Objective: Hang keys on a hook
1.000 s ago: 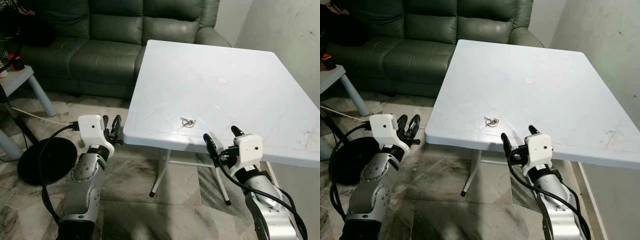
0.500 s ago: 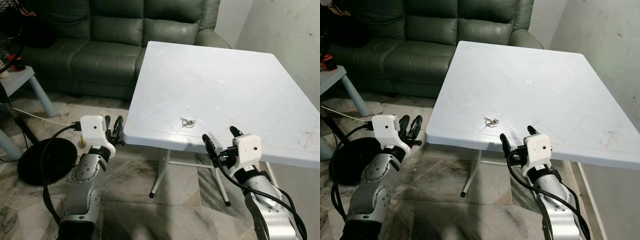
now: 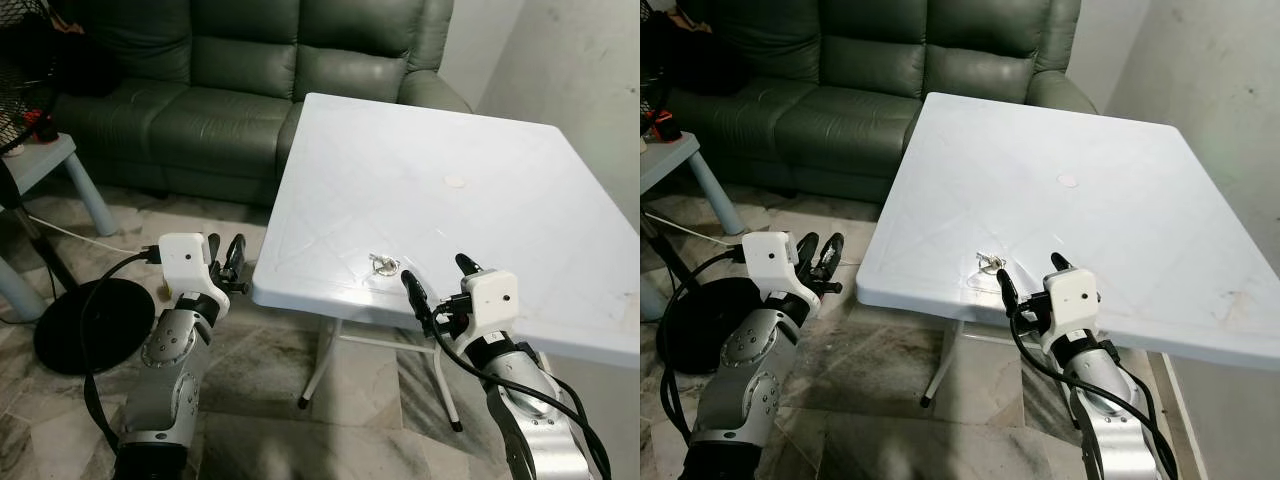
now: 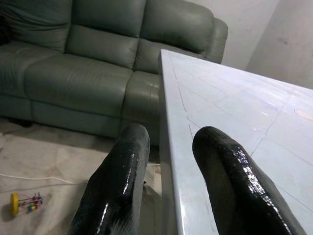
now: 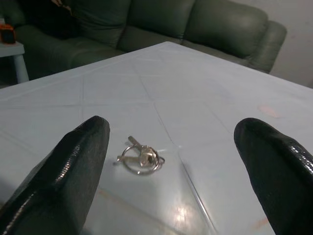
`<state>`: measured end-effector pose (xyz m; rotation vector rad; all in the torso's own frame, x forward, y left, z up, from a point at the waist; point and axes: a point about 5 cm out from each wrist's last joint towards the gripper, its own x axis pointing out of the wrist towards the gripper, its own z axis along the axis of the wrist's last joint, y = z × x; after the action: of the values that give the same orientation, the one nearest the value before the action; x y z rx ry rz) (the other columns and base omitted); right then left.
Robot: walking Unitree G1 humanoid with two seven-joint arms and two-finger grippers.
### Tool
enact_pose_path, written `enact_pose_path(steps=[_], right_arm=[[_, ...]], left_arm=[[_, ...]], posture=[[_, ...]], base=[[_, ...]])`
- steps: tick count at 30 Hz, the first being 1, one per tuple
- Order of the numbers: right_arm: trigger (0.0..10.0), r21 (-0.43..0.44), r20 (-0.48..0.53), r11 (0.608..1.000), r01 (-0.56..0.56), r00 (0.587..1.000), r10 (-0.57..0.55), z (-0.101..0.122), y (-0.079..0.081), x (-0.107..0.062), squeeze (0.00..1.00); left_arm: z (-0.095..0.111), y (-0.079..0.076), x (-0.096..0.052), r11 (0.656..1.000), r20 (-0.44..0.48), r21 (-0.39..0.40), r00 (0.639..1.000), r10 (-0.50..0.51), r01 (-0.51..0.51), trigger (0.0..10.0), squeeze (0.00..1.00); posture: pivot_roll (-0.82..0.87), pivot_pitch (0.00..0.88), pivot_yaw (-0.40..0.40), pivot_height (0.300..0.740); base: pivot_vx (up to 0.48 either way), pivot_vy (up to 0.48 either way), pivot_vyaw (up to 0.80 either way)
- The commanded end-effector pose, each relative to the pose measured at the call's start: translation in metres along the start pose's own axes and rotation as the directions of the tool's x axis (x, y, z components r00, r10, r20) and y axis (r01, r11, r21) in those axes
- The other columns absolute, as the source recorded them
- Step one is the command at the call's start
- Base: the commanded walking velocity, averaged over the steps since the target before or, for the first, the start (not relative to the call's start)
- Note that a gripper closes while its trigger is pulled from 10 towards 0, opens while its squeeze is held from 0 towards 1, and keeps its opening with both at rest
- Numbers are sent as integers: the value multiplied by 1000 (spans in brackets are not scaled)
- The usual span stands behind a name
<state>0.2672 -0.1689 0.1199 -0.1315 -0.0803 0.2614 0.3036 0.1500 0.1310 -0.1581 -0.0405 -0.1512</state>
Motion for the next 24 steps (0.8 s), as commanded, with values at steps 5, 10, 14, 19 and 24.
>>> enact_pose_path(steps=[5, 10, 14, 19, 24], right_arm=[[10000, -11, -4, 1000, -3, 1000, 3, 0, -1, 0, 0], [10000, -13, -7, 1000, -7, 1000, 6, 0, -1, 0, 0], [10000, -16, -9, 1000, -11, 1000, 11, -1, -1, 0, 0], [10000, -20, -10, 1000, -13, 1000, 13, -1, -1, 0, 0], [10000, -66, -29, 998, -23, 999, 21, -1, -4, 1, 0]], left_arm=[[-1, -1, 0, 1000, -11, 1, 1000, -3, 3, 10000, 0], [-2, -1, 0, 1000, -10, 2, 1000, 3, -3, 10000, 0], [-2, -1, 0, 1000, -9, 9, 1000, 29, -29, 10000, 0], [-3, -2, -1, 999, 1, 3, 999, 33, -33, 10000, 0], [-1, -3, -3, 1000, 12, -8, 1000, 9, -9, 10000, 0]], posture=[[131, 26, -90, 740], [132, 25, -90, 740], [132, 26, -92, 740], [132, 28, -94, 740], [132, 35, -100, 740]], base=[[340, 0, 0], [317, 0, 0], [68, 0, 0], [0, 0, 0], [0, 0, 0]])
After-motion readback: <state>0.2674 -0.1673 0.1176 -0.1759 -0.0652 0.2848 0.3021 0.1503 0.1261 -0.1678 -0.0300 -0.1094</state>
